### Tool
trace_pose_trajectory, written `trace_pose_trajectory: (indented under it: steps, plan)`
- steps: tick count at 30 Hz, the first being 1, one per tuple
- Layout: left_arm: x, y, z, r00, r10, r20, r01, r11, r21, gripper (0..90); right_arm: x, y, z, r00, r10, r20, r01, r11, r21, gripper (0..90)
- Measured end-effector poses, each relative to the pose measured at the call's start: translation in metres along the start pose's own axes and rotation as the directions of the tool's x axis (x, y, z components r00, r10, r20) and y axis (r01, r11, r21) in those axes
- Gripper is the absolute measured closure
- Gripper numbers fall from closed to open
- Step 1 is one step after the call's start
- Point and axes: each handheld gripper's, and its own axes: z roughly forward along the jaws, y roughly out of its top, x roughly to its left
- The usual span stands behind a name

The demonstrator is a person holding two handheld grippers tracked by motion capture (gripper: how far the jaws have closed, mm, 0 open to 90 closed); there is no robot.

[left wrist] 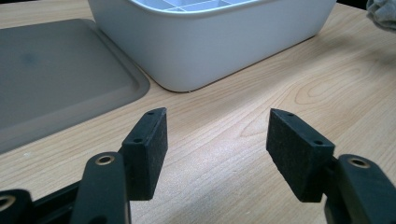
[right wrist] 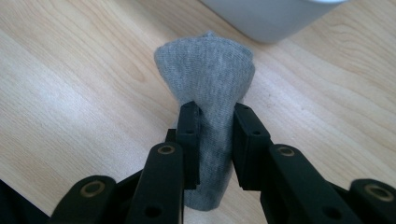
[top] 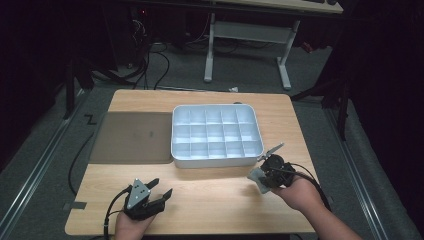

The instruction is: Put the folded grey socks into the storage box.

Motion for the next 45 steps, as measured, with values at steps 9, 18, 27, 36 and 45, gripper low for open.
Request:
trace_pose_trajectory:
  steps: [9,18,27,36,45]
  plan:
    - [0.001,-0.001,0.000,0.9998,-0.014,0.010,0.014,0.9999,0.001,39.1,-0.007,0.017,-0.020,1.0000,0.000,-0.008,0.000,1.000,-0.026,75.5]
    - [0.000,0.000,-0.002,0.9997,-0.013,0.020,0.012,0.9999,0.007,40.2,-0.012,0.042,-0.038,1.0000,-0.003,0.004,0.003,0.999,-0.039,75.5]
    - [0.001,0.001,-0.008,0.9987,-0.040,0.032,0.040,0.9992,0.000,41.5,-0.021,0.074,-0.038,0.9995,0.011,0.031,-0.010,1.000,-0.030,75.5]
    - [0.004,0.002,-0.007,0.9952,-0.076,0.062,0.075,0.9971,0.005,42.5,-0.039,0.093,-0.023,0.9969,0.064,0.046,-0.064,0.998,-0.002,75.5]
    - [0.004,0.002,-0.005,0.9942,-0.076,0.076,0.075,0.9971,0.008,42.7,-0.057,0.103,-0.001,0.9925,0.113,0.047,-0.114,0.993,0.026,75.5]
